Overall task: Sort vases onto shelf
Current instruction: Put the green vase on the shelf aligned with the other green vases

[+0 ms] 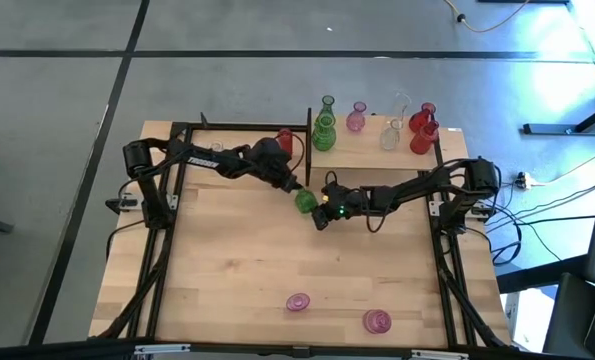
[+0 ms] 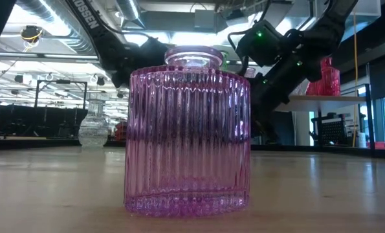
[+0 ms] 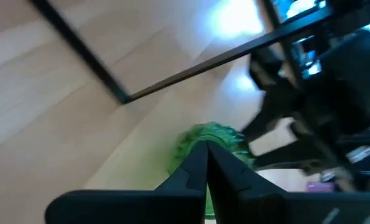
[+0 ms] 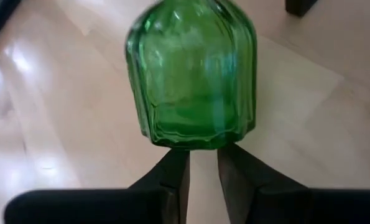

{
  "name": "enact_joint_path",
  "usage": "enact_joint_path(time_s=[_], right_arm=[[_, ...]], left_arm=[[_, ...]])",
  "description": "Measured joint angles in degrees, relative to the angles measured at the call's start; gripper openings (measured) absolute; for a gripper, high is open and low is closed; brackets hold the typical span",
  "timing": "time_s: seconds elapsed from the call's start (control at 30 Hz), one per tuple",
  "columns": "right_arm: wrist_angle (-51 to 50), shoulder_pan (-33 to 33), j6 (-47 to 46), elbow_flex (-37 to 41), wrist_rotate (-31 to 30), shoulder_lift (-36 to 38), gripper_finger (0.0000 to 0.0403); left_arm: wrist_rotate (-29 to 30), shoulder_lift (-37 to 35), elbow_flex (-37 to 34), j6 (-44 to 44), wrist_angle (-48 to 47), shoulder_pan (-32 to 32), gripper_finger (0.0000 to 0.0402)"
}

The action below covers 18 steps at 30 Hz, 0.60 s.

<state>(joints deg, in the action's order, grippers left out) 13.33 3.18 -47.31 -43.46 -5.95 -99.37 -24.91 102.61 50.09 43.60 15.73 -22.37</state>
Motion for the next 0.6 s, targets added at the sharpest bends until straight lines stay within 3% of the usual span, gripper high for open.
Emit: enact_joint_path(time_s=[0.6], right_arm=[[-1.0, 0.5, 0.9, 0.0, -0.9, -1.7, 0.0072]], left_arm=[[-4.3, -2.3, 0.1, 1.4, 1.8, 2.7, 0.0000]])
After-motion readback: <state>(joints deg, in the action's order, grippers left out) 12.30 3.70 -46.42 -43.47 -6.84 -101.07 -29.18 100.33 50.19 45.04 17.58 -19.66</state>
